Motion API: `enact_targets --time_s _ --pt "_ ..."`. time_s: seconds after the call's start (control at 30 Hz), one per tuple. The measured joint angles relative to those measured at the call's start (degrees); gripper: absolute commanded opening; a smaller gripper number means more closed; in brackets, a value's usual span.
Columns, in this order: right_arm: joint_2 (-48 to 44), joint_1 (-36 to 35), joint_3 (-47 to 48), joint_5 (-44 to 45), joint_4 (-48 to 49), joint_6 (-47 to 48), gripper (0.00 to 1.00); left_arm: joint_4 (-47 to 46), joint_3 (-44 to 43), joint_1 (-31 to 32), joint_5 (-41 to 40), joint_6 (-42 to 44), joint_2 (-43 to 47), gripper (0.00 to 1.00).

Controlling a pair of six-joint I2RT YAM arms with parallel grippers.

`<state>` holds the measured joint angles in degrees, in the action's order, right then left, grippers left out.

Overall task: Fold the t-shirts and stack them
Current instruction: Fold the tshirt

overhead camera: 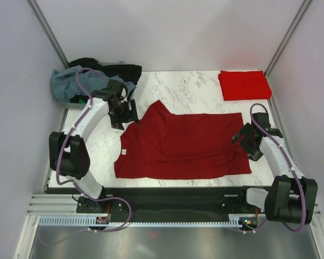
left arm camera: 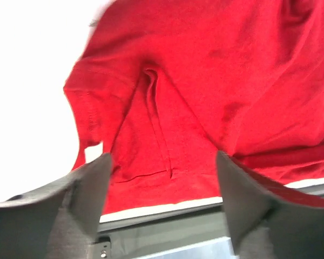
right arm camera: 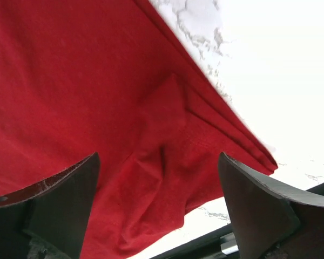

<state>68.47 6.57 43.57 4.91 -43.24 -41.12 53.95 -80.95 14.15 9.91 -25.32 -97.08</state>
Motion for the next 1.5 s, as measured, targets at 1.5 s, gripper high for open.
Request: enact_targets --time_s 1.5 --pt "25.2 3.2 20.2 1.1 9.7 5.6 0.98 -22.4 19.6 -8.3 -1.7 -16.1 5.4 0.74"
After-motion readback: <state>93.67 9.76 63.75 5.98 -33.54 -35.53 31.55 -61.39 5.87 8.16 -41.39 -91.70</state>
